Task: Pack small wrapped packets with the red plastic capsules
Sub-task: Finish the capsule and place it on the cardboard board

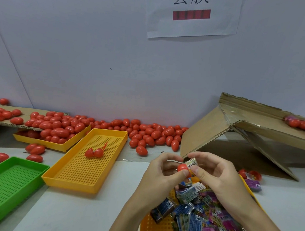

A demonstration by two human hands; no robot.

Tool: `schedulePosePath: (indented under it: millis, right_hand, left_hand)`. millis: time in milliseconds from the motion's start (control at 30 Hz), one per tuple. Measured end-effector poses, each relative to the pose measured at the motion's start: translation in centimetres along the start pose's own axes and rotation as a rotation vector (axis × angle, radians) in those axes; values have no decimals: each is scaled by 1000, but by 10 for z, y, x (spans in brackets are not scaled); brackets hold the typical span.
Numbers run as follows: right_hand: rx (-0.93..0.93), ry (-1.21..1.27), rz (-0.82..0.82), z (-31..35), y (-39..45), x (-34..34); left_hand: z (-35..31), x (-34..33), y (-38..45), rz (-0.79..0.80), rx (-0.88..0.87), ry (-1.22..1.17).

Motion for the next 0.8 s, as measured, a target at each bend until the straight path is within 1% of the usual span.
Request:
schedulePosePath:
  millis: [200, 267, 400, 500, 600, 733, 800]
  right_hand:
    - [8, -83, 28, -2, 1, 2]
    - [23, -104, 15, -3, 1, 0]
    - [55, -151, -24, -4, 1, -3]
    - [70, -174, -33, -5, 1, -5]
    - [84, -184, -46, -4, 0, -6]
    - [130, -179, -68, 0, 0, -9]
    - [162, -216, -90, 1, -1, -10]
  left_hand:
    - [0, -1, 0, 25, -45, 11]
    - [1, -2, 1, 41, -52, -5]
    - [2, -2, 2, 35, -47, -141]
    - [2, -4, 2, 35, -68, -177]
    - [3, -6, 3, 21, -80, -214]
    - [3, -5, 4, -16, -46, -253]
    - [5, -4, 4, -35, -31, -252]
Point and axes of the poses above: each hand's wrist, its own y-axis towards the middle knuckle, its own x-axis out of the back of the hand, z = x × y, the point moved 2 cm from there along y, towards the middle knuckle, and after that the axes turned 4 degrees about z, right-handed, at the moved point
